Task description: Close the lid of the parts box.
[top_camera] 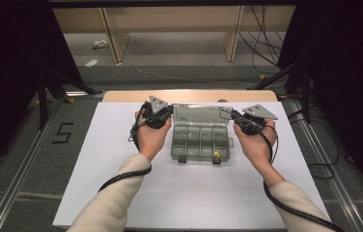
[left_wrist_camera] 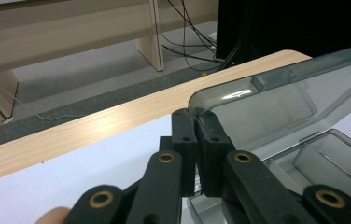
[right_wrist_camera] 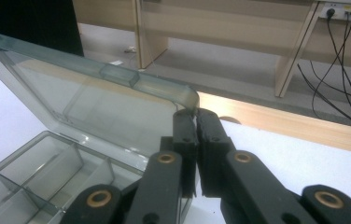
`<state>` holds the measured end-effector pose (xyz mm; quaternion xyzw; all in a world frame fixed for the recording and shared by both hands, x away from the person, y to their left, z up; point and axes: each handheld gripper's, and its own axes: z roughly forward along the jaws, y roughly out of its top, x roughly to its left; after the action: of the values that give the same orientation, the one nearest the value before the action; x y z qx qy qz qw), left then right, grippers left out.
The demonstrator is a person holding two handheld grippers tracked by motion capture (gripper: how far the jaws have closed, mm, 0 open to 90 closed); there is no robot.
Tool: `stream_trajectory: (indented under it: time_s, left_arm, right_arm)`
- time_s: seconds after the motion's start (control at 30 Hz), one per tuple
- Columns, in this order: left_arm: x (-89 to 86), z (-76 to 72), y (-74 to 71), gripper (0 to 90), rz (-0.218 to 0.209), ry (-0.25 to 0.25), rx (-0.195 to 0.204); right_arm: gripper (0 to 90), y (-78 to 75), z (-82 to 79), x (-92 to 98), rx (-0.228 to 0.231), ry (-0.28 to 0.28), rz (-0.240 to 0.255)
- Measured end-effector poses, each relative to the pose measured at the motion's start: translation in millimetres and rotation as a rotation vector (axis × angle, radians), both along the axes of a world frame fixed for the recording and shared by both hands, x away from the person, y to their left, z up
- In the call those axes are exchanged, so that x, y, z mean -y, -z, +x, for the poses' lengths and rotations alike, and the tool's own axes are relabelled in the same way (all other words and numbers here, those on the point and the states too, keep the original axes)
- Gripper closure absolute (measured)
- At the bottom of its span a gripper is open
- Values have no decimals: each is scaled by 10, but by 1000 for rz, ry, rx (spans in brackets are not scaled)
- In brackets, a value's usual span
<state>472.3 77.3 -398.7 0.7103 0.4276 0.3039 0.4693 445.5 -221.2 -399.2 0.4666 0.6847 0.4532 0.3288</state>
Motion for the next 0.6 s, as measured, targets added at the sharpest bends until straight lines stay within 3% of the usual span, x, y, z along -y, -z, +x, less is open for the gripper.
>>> stream_trajectory:
  time_s: [0.6]
  left_arm:
    - [-23,-99,39,864,18,20,16]
  right_arm:
    - [884,39,-100,11,10,-18,-17]
